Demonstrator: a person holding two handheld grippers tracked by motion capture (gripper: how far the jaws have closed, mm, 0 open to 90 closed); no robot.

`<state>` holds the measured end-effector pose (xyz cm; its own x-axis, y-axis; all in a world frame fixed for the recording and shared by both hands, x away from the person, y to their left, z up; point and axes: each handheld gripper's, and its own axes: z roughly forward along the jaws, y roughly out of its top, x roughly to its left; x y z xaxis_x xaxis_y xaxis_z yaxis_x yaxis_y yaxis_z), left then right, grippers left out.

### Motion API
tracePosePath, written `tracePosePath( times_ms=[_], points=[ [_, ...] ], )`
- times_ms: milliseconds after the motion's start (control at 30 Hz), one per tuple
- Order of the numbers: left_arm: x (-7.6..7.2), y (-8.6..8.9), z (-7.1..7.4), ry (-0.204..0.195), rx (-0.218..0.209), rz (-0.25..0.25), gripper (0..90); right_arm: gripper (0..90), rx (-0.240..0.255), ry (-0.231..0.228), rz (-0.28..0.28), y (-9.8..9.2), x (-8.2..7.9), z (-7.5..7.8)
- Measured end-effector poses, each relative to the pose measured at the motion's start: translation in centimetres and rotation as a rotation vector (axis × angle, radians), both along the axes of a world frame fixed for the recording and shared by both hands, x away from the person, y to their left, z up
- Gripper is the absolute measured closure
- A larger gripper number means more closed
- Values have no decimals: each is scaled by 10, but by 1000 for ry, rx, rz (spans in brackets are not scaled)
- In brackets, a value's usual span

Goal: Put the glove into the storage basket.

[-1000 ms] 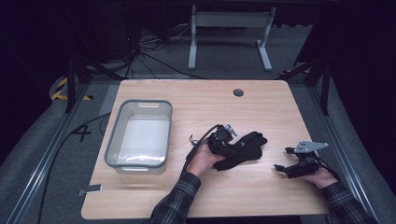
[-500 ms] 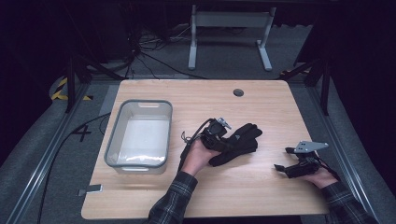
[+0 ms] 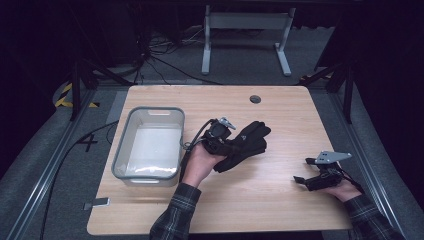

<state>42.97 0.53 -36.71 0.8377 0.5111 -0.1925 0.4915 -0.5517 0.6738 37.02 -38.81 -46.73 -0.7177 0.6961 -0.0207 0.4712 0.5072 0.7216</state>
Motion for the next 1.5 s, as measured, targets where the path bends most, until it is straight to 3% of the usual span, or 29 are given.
tracePosePath(
  times_ms=[200,333,733,1500],
  points=[
    [-3,23,12,-13,-26,41,666,90,0,0,0,0,0,0],
    [-5,40,18,-20,-20,67,667,90,0,0,0,0,0,0],
    [-11,100,26,-41,-39,175,666,91,-2,-2,-2,0,0,0],
    [-26,195,17,-70,-26,426,665,90,-2,-2,-3,0,0,0]
  ],
)
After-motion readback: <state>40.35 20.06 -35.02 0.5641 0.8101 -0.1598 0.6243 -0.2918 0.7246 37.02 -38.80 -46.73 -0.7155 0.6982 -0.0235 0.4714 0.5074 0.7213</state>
